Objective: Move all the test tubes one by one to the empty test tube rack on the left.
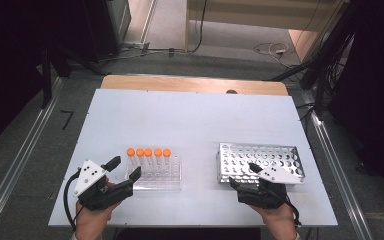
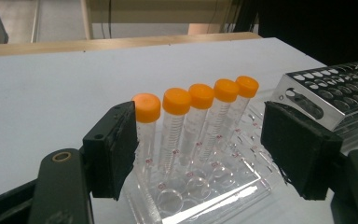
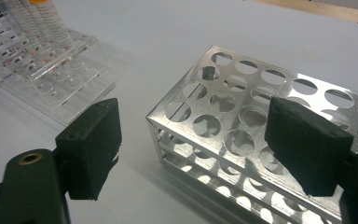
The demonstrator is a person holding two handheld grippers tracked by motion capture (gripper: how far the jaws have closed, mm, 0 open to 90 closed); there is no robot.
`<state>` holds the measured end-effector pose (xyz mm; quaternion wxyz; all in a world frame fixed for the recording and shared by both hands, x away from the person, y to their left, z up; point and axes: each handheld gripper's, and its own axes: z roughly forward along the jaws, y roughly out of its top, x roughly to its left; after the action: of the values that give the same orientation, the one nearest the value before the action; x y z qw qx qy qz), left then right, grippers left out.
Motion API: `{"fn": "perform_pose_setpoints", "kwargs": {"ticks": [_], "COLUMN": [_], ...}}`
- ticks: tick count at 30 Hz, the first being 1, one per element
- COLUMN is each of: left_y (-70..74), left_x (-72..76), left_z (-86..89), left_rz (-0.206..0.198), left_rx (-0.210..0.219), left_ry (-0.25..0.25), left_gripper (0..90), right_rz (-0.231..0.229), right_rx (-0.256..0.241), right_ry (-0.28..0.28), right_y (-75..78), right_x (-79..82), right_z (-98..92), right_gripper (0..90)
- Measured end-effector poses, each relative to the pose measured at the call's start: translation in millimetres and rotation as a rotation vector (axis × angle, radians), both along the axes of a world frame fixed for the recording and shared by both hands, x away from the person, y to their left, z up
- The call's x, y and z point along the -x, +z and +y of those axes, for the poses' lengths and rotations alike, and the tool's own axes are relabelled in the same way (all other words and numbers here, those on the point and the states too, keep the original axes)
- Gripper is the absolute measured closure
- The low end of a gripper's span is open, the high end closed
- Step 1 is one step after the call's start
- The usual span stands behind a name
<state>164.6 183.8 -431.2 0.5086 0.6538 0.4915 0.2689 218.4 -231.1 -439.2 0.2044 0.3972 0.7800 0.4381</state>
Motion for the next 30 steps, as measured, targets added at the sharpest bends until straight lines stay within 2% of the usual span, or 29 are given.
{"fn": "perform_pose_setpoints", "kwargs": {"ticks": [13, 20, 30], "left_y": [-3.1, -6.5, -6.5], "left_x": [6.2, 7.2, 10.4], "left_z": [10.2, 14.5, 20.1], "left_rz": [-0.001, 0.012, 0.003], "left_rx": [-0.005, -0.01, -0.008], "left_ry": [0.027, 0.04, 0.055], "left_gripper": [27.1, 27.0, 27.0], "right_rz": [-0.005, -0.006, -0.011], "right_rx": [-0.011, -0.017, -0.018], "right_ry": [-0.043, -0.061, -0.083], "right_y": [0.6, 0.3, 0.5], "right_x": [2.2, 3.7, 5.0], "right_z": [-18.8, -28.9, -38.9], "right_gripper": [17.4, 17.4, 17.4]}}
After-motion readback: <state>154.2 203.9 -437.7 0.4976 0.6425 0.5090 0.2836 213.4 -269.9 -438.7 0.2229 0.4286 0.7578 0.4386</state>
